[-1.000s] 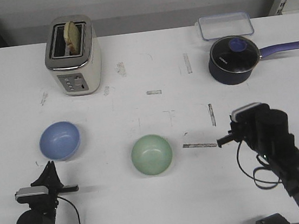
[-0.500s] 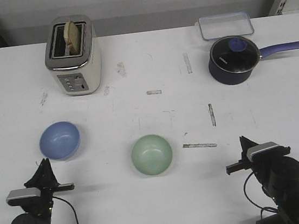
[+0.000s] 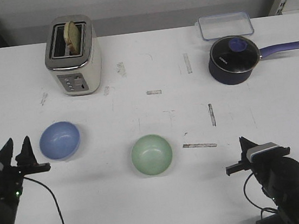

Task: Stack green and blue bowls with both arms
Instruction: 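Reach the left gripper to the light blue bowl rim and grasp it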

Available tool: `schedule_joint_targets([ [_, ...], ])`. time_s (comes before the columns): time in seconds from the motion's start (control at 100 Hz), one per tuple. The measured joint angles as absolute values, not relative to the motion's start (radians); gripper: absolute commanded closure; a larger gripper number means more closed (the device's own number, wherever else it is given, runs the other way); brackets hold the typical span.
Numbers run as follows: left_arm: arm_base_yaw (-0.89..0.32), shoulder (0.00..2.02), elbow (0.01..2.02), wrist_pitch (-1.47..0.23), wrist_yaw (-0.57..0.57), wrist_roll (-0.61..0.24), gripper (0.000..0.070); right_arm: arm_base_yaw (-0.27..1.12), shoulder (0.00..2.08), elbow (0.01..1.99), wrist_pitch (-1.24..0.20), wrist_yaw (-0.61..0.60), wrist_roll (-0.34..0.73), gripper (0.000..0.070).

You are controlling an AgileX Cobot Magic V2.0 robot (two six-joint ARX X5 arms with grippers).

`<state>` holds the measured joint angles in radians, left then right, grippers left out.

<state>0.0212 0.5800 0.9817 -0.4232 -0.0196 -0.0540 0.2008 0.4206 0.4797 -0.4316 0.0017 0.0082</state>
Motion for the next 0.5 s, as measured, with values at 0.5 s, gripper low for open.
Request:
schedule_joint_targets([
  [0.5, 0.164, 1.172, 1.193, -0.749, 0.062, -0.069, 0.0050, 0.201, 0.437, 0.480, -0.429, 0.001, 0.008, 0.0700],
])
